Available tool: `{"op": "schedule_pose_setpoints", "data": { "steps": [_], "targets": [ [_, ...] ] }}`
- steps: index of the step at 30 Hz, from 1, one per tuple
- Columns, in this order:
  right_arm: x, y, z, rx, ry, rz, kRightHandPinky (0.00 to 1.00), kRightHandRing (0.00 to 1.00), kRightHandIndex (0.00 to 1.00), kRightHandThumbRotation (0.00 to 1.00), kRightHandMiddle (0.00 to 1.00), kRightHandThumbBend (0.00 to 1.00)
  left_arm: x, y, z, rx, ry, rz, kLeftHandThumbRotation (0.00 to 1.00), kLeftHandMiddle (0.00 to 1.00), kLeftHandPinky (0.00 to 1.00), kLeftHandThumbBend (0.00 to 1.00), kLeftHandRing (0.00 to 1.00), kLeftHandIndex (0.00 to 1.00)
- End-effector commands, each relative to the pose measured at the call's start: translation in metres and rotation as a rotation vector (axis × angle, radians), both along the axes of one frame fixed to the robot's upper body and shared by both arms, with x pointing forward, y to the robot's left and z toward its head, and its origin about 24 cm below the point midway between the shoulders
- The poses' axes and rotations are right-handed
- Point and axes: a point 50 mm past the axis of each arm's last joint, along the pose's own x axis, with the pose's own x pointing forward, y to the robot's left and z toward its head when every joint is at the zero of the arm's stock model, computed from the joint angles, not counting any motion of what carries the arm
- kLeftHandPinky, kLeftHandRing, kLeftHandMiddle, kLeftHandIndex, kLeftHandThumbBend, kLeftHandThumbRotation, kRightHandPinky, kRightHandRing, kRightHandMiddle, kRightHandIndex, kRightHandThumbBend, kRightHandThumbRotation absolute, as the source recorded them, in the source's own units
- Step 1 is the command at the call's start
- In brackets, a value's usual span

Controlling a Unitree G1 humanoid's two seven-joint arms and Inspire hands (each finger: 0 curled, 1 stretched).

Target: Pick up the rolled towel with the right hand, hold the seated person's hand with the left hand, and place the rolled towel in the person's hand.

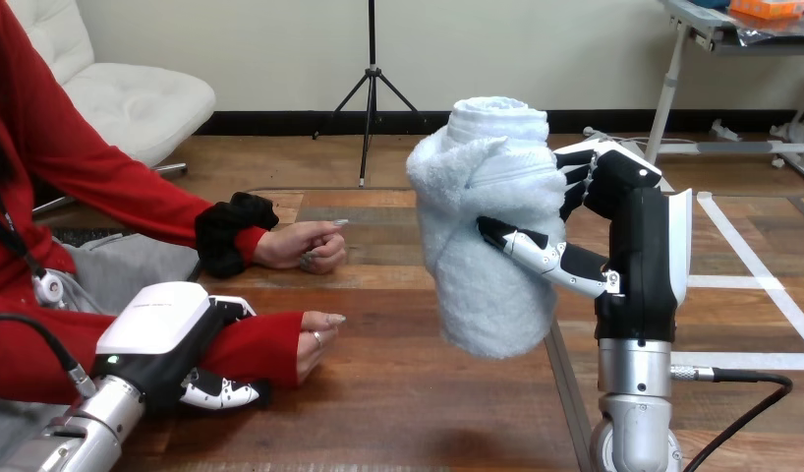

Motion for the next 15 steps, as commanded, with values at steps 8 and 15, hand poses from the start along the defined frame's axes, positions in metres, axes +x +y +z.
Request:
{"op": "schedule_pose_setpoints", "data": {
  "steps": [8, 15],
  "targets": [
    [0.005, 0.0003, 0.0223, 0.037, -0.098, -0.003, 0.18, 0.23, 0.39, 0.0, 0.34, 0.74, 0.0002, -0.0041, -0.0017, 0.03, 0.008, -0.034, 0.17, 0.42, 0.35, 0.83, 0.38, 0.44],
    [0.0049, 0.0013, 0.0228, 0.043, -0.098, -0.001, 0.18, 0.23, 0.39, 0.0, 0.34, 0.74, 0.0007, -0.0042, 0.0, 0.034, 0.004, -0.04, 0.15, 0.39, 0.32, 0.81, 0.35, 0.41]
  ]
}}
